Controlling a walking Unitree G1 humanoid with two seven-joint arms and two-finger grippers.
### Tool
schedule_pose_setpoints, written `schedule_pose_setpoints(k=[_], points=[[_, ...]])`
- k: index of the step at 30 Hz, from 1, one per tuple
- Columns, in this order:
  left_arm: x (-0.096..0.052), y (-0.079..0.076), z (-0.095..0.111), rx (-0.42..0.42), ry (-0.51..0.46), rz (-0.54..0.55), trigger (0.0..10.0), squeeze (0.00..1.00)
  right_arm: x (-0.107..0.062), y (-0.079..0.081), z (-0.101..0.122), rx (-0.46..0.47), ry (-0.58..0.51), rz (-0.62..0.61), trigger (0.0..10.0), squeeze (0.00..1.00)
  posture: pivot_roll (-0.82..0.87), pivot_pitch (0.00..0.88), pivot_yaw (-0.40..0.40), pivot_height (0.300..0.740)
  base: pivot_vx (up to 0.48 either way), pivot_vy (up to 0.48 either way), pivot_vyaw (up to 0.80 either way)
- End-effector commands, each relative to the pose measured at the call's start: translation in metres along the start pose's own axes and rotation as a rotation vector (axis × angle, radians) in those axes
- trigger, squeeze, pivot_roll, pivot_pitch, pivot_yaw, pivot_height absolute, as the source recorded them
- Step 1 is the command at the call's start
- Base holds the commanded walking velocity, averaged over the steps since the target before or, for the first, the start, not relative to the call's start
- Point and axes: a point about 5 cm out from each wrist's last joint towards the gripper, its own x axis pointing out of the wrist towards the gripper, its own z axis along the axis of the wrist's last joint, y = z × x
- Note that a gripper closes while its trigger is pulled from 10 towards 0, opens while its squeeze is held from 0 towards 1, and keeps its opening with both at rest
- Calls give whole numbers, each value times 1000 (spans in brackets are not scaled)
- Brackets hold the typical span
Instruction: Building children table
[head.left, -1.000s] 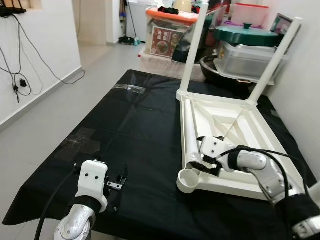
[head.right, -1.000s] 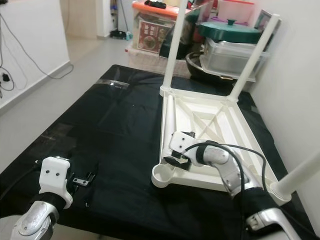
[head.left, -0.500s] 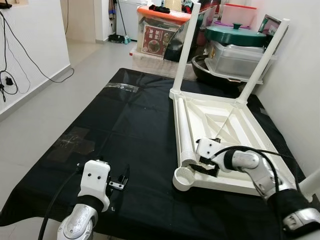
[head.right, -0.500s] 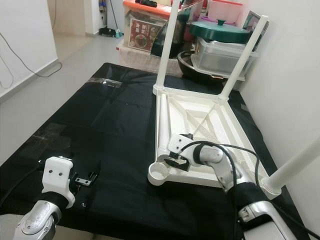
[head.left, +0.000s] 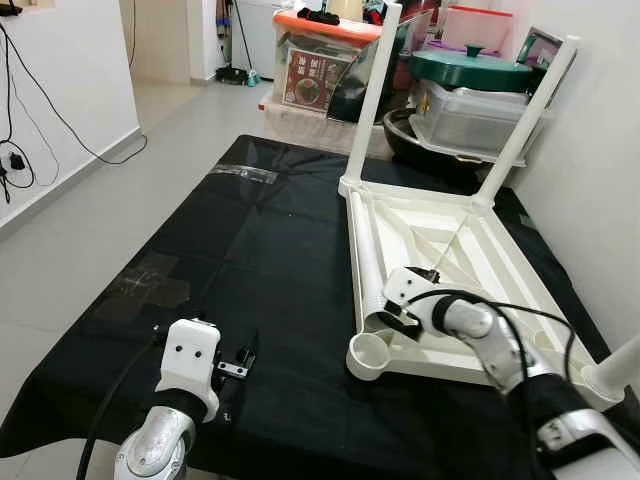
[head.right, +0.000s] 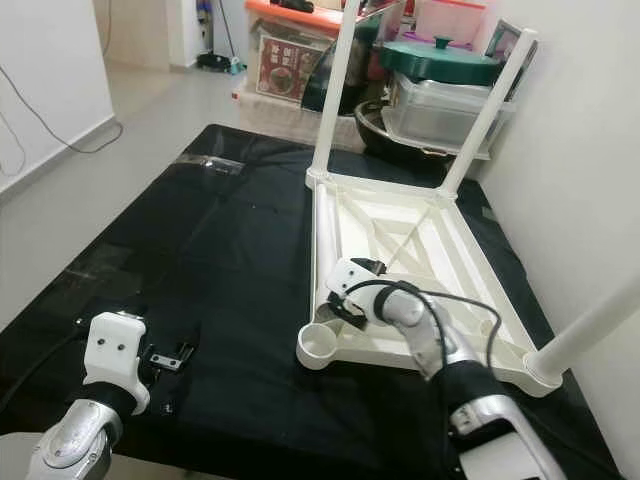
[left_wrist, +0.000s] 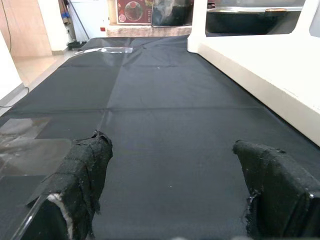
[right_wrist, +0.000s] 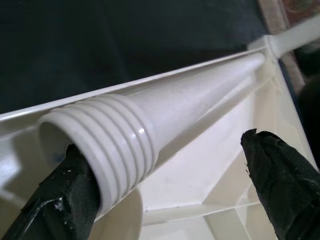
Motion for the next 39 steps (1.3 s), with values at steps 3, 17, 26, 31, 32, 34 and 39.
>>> schedule_pose_setpoints(k=[3,17,26,31,32,34,39], points=[[1,-2,-1,6,1,-9,10000,0,-5,-14,-3,65,2,-172,0,0,100,0,-152,740,0,0,0],[9,-1,-2,28,1,-4,10000,0,-20,1,6,299,-117,-388,0,0,77,0,-134,740,0,0,0],[11,3,1,32,-8,1,10000,0,-17,8,20,350,-166,-384,0,0,85,0,-137,740,0,0,0],[14,12,5,41,-21,18,10000,0,-24,-3,33,558,-326,-338,0,0,86,0,-135,740,0,0,0],[16,16,7,19,-27,30,10000,0,-33,-12,28,627,-383,-280,0,0,80,0,-126,740,0,0,0],[18,21,10,-51,-38,46,10000,0,-46,-23,21,693,-435,-207,0,0,74,0,-117,740,0,0,0],[24,29,24,-257,-98,31,10000,0,-81,-38,4,816,-568,11,0,0,64,0,-109,740,0,0,0]])
